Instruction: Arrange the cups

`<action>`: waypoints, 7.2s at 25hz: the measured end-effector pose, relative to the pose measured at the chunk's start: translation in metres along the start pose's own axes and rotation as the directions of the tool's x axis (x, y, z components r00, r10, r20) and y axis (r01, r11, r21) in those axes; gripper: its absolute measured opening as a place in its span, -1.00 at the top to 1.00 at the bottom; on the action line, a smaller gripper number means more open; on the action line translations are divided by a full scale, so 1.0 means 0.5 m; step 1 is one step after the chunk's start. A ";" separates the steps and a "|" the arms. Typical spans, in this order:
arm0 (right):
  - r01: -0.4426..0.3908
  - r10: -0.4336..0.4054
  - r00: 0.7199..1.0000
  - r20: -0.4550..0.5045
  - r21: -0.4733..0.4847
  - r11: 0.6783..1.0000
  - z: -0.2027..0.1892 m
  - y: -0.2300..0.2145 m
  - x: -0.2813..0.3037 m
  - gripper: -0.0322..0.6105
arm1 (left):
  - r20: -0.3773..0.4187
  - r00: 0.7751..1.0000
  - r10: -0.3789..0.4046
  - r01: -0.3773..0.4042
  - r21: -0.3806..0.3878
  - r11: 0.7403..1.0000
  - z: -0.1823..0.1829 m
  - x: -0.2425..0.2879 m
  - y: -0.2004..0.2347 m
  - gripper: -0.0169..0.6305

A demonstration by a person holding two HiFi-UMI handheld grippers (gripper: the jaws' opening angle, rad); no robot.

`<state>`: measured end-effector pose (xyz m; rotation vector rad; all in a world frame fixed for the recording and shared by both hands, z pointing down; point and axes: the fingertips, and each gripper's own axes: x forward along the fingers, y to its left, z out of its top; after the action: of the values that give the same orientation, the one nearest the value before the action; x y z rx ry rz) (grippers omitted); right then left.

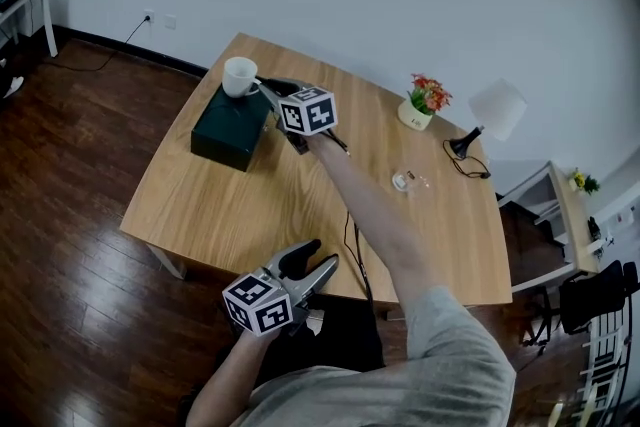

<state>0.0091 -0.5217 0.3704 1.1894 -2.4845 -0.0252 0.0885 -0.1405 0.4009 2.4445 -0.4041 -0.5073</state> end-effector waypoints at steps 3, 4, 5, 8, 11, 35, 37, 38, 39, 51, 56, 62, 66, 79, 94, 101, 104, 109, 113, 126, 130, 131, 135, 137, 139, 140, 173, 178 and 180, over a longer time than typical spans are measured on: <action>0.006 -0.011 0.997 0.076 0.064 0.998 0.018 -0.004 -0.075 0.57 | -0.015 1.000 -0.005 0.006 0.009 1.000 -0.001 -0.003 -0.001 0.35; 0.002 -0.011 0.995 0.103 0.087 0.996 0.018 0.002 -0.109 0.57 | -0.020 1.000 -0.006 0.007 0.011 1.000 -0.001 -0.007 -0.003 0.35; -0.003 -0.010 0.992 0.124 0.102 0.995 0.013 0.011 -0.144 0.57 | -0.021 1.000 -0.006 0.006 0.011 1.000 0.001 -0.010 -0.005 0.35; 0.007 -0.025 0.989 0.148 0.118 0.993 -0.030 0.031 -0.247 0.57 | -0.012 1.000 -0.001 0.001 0.011 1.000 0.010 -0.021 -0.003 0.35; 0.056 -0.070 0.990 0.126 0.112 0.992 -0.112 0.025 -0.359 0.57 | -0.007 1.000 0.004 -0.004 0.017 1.000 0.010 -0.021 0.008 0.35; 0.561 -0.552 0.825 -0.116 0.066 0.825 -0.499 -0.293 -0.811 0.49 | -0.029 0.999 0.020 -0.017 0.089 0.996 -0.018 -0.008 -0.004 0.40; 0.555 -0.547 0.826 -0.135 0.024 0.831 -0.502 -0.300 -0.794 0.49 | -0.028 0.999 0.018 -0.016 0.087 0.996 -0.018 -0.007 -0.006 0.40; 0.555 -0.549 0.825 -0.138 0.006 0.832 -0.502 -0.303 -0.790 0.50 | -0.029 0.999 0.017 -0.015 0.087 0.996 -0.019 -0.007 -0.007 0.40; 0.551 -0.546 0.827 -0.136 -0.004 0.835 -0.499 -0.304 -0.787 0.60 | -0.031 0.999 0.016 -0.013 0.089 0.996 -0.020 -0.006 -0.008 0.40; 0.526 -0.525 0.836 -0.158 -0.037 0.850 -0.487 -0.323 -0.732 0.66 | -0.030 0.999 0.014 -0.011 0.075 0.997 -0.017 -0.003 -0.007 0.40; 0.460 -0.452 0.888 -0.086 0.119 0.880 -0.457 -0.296 -0.716 0.69 | -0.032 0.999 0.013 -0.011 0.080 0.997 -0.018 0.000 -0.009 0.40; 0.345 -0.362 0.932 0.021 0.263 0.901 -0.426 -0.235 -0.679 0.69 | -0.032 0.999 0.011 -0.008 0.079 0.997 -0.019 0.005 -0.010 0.40; 0.247 -0.281 0.957 0.071 0.309 0.918 -0.387 -0.183 -0.634 0.69 | -0.031 0.999 0.011 -0.009 0.073 0.997 -0.025 0.007 -0.012 0.40; 0.058 -0.069 0.995 0.076 0.148 0.987 -0.312 0.023 -0.487 0.70 | -0.031 1.000 -0.003 0.005 0.052 0.999 -0.012 0.007 -0.012 0.40; 0.059 -0.064 0.997 -0.037 -0.135 0.989 -0.292 0.057 -0.463 0.60 | -0.033 0.999 -0.006 0.008 0.047 0.999 -0.016 0.011 -0.011 0.40; -0.022 0.022 1.000 0.005 0.008 1.000 -0.265 0.076 -0.446 0.70 | -0.029 1.000 -0.008 0.009 0.038 0.999 -0.016 0.013 -0.012 0.40; -0.033 0.024 0.997 0.072 0.123 0.992 -0.257 0.082 -0.430 0.70 | -0.026 1.000 -0.009 0.010 0.032 0.999 -0.017 0.013 -0.012 0.40; -0.069 0.036 0.987 0.158 0.212 0.975 -0.230 0.093 -0.406 0.70 | -0.020 1.000 -0.015 0.016 0.017 1.000 -0.018 0.013 -0.011 0.40; -0.102 0.059 0.978 0.199 0.219 0.970 -0.183 0.105 -0.388 0.70 | -0.011 1.000 -0.018 0.018 -0.003 1.000 -0.014 0.012 -0.009 0.40; -0.125 0.081 0.977 0.195 0.225 0.966 -0.183 0.137 -0.355 0.70 | -0.001 1.000 -0.012 0.012 -0.017 1.000 -0.005 0.008 -0.005 0.40; -0.129 0.102 0.982 0.159 0.164 0.978 -0.195 0.161 -0.366 0.70 | -0.002 1.000 -0.014 0.014 -0.020 1.000 -0.005 0.009 -0.008 0.40; -0.125 0.107 0.985 0.135 0.127 0.984 -0.203 0.170 -0.371 0.71 | -0.003 1.000 -0.015 0.015 -0.020 1.000 -0.006 0.008 -0.009 0.40; -0.085 0.085 0.996 -0.019 0.011 0.996 -0.243 0.176 -0.359 0.65 | -0.004 1.000 -0.012 0.012 -0.012 1.000 -0.001 0.006 -0.004 0.40; -0.086 0.085 0.993 -0.082 -0.004 0.996 -0.257 0.171 -0.348 0.62 | -0.002 1.000 -0.010 0.010 -0.011 1.000 -0.001 0.008 -0.003 0.40; -0.111 0.110 0.987 -0.117 -0.007 0.994 -0.263 0.174 -0.342 0.64 | -0.001 1.000 -0.010 0.010 -0.014 1.000 -0.003 0.009 -0.004 0.40; -0.129 0.128 0.984 -0.122 -0.005 0.992 -0.262 0.179 -0.341 0.77 | -0.001 1.000 -0.010 0.010 -0.015 1.000 -0.004 0.009 -0.004 0.40; -0.177 0.167 0.979 0.116 0.083 0.981 -0.002 0.181 -0.090 0.78 | 0.004 1.000 -0.017 0.017 -0.030 0.999 -0.008 0.011 -0.001 0.40; -0.194 0.186 0.977 0.106 0.074 0.978 -0.002 0.185 -0.062 0.78 | 0.012 1.000 -0.020 0.020 -0.042 0.999 -0.005 0.008 0.001 0.40; -0.185 0.178 0.978 0.106 0.052 0.981 -0.001 0.183 -0.060 0.78 | 0.015 1.000 -0.019 0.020 -0.045 0.999 -0.003 0.009 0.001 0.40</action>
<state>-0.0420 -0.4406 0.3771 1.0026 -2.6912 0.0424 0.0929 -0.1418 0.4012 2.4047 -0.3711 -0.5375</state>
